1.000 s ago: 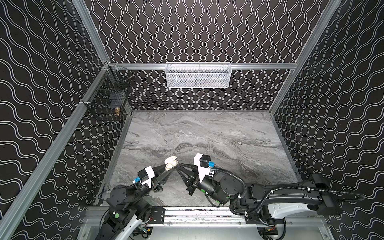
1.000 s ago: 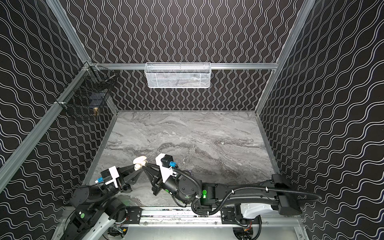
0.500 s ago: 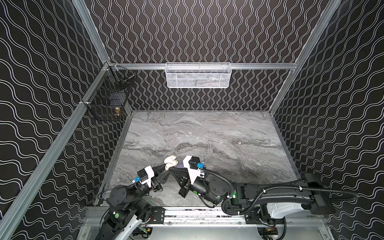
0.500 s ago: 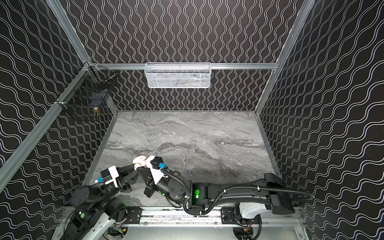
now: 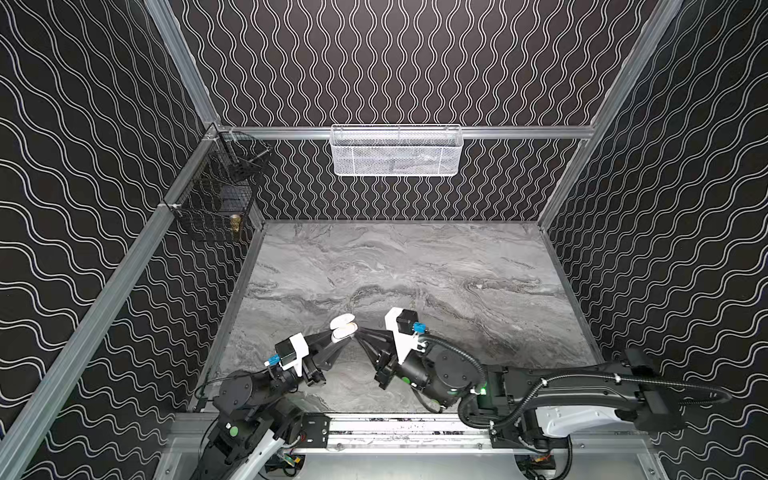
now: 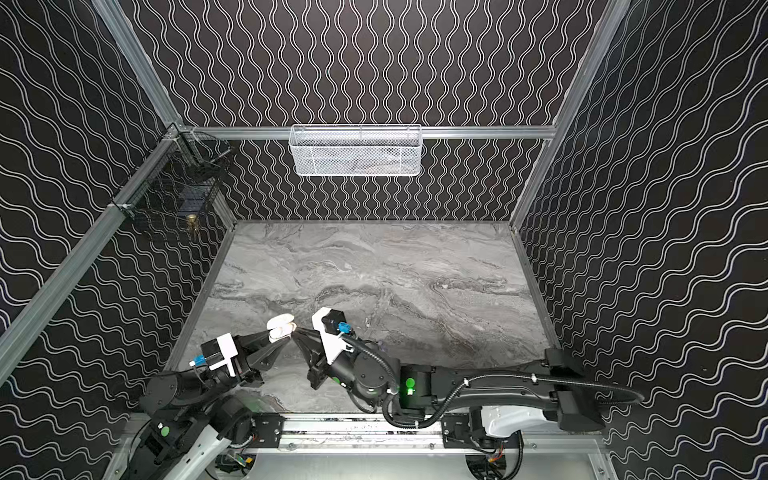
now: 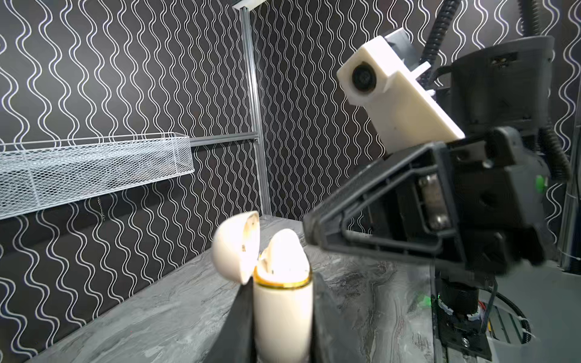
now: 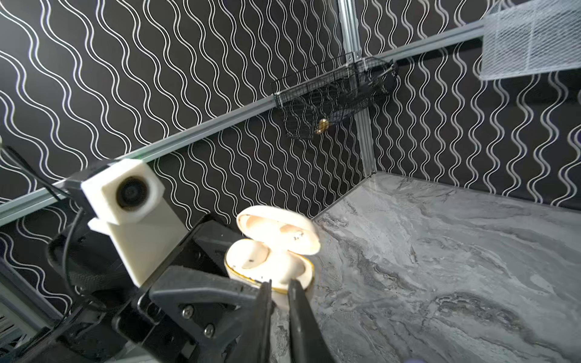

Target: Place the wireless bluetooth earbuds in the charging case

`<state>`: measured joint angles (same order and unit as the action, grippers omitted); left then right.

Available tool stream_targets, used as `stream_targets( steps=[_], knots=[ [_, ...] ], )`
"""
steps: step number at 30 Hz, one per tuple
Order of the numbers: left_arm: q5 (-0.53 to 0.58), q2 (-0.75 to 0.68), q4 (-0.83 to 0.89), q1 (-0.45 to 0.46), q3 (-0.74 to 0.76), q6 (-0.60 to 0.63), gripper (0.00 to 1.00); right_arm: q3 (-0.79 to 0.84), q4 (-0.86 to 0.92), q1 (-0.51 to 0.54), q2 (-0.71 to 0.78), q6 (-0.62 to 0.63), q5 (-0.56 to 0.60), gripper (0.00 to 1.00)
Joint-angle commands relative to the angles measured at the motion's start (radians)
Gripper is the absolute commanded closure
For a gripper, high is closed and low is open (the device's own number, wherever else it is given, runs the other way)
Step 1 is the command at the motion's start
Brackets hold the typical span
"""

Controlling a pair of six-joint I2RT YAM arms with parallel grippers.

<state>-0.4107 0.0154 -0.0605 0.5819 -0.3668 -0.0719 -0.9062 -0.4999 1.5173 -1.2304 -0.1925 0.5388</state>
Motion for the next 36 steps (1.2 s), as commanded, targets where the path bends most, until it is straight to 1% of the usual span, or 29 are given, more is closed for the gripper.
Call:
stream_targets(
  steps=[1,2,3,4,5,8,10,11,14,17,18,22,26,30,36],
  knots=[
    [-0.034,0.0,-0.049,0.0,0.002,0.011,1.0,0.019,-0.008,-0.002,0.079,0.059,0.063,0.79],
    [-0.047,0.0,-0.053,0.001,0.003,0.01,1.0,0.011,0.01,-0.007,0.096,0.071,0.102,0.78],
    [-0.061,0.0,-0.06,0.0,0.004,0.01,1.0,-0.018,0.066,-0.022,0.103,0.061,0.131,0.77],
    [-0.075,0.001,-0.071,0.0,0.007,0.009,1.0,-0.055,0.135,-0.045,0.097,0.04,0.132,0.77],
    [-0.094,0.004,-0.083,0.0,0.01,0.007,1.0,-0.11,0.223,-0.086,0.084,0.007,0.103,0.76],
    [-0.153,0.024,-0.122,0.001,0.018,0.001,1.0,-0.246,0.447,-0.241,0.011,-0.09,-0.116,0.71],
    [-0.188,0.049,-0.141,0.0,0.016,-0.005,1.0,-0.29,0.526,-0.313,-0.036,-0.13,-0.211,0.7],
    [-0.204,0.066,-0.147,0.0,0.01,-0.005,1.0,-0.294,0.539,-0.338,-0.052,-0.137,-0.249,0.67],
    [-0.232,0.103,-0.16,0.0,0.0,-0.008,1.0,-0.26,0.496,-0.372,-0.073,-0.123,-0.372,0.6],
    [-0.237,0.127,-0.172,0.0,0.0,-0.011,1.0,-0.251,0.479,-0.373,-0.092,-0.09,-0.476,0.54],
    [-0.241,0.134,-0.178,0.0,0.0,-0.012,1.0,-0.25,0.473,-0.373,-0.096,-0.078,-0.514,0.53],
    [-0.259,0.164,-0.197,-0.001,0.004,-0.017,1.0,-0.233,0.429,-0.372,-0.104,-0.065,-0.606,0.53],
    [-0.244,0.17,-0.194,-0.001,0.008,-0.016,1.0,-0.197,0.348,-0.371,-0.092,-0.063,-0.699,0.53],
    [-0.239,0.161,-0.182,0.0,0.007,-0.013,1.0,-0.174,0.295,-0.362,-0.065,-0.05,-0.744,0.54],
    [-0.251,0.159,-0.183,0.0,0.009,-0.013,1.0,-0.114,0.198,-0.362,-0.006,-0.045,-0.748,0.57]
  ],
)
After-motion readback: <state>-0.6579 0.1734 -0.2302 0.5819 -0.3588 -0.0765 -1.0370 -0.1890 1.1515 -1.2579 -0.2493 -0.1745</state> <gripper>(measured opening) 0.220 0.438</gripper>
